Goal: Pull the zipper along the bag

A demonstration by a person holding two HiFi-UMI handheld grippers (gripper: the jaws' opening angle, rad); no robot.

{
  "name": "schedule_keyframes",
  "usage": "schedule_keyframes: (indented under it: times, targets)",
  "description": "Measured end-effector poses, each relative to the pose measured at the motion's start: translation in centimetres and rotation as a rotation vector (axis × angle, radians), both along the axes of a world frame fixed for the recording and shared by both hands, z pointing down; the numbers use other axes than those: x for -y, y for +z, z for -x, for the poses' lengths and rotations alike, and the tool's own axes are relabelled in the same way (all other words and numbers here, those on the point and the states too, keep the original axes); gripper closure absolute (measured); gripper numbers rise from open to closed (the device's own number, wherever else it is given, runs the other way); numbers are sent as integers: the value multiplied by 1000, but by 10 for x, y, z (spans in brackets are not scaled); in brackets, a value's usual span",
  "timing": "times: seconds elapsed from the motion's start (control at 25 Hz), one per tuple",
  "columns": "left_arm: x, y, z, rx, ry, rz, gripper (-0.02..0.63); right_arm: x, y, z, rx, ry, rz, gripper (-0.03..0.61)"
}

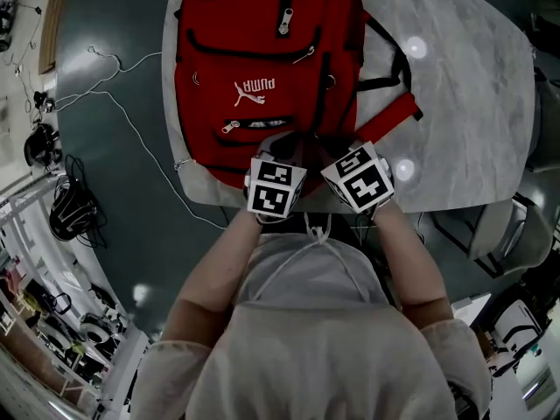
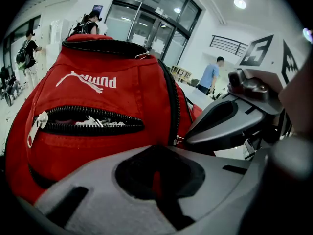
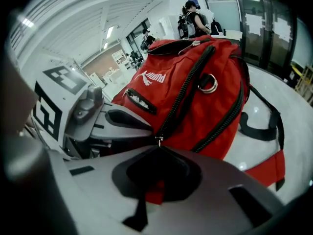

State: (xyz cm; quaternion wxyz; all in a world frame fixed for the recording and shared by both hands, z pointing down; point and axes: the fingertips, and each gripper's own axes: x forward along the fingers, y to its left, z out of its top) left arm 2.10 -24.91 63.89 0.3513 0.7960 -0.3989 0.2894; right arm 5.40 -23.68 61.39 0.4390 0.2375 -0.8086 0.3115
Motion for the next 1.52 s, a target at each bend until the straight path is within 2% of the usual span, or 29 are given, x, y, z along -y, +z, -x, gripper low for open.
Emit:
schedule_keyframes:
  times: [0.12, 0.36, 0.6, 0.84, 1.28, 1.52]
  targets:
    - [1, 0, -1, 0, 4, 12, 594, 9, -7, -2, -33, -37, -44, 552]
    - [0, -1, 0, -5, 14, 38, 594, 22, -16, -5, -52, -39, -93, 552]
    - [2, -2, -1, -2, 25, 50, 594, 35, -23, -11, -172, -177, -242, 552]
    - [1, 0, -1, 17, 50, 38, 594, 49, -31, -17, -272, -266, -340, 552]
    - [-1, 3, -1, 21, 64, 15, 594, 73, -48, -20, -373, -383, -477, 552]
    - [-1, -1, -5, -4, 68, 15, 594, 84, -54, -20, -385, -409, -490, 552]
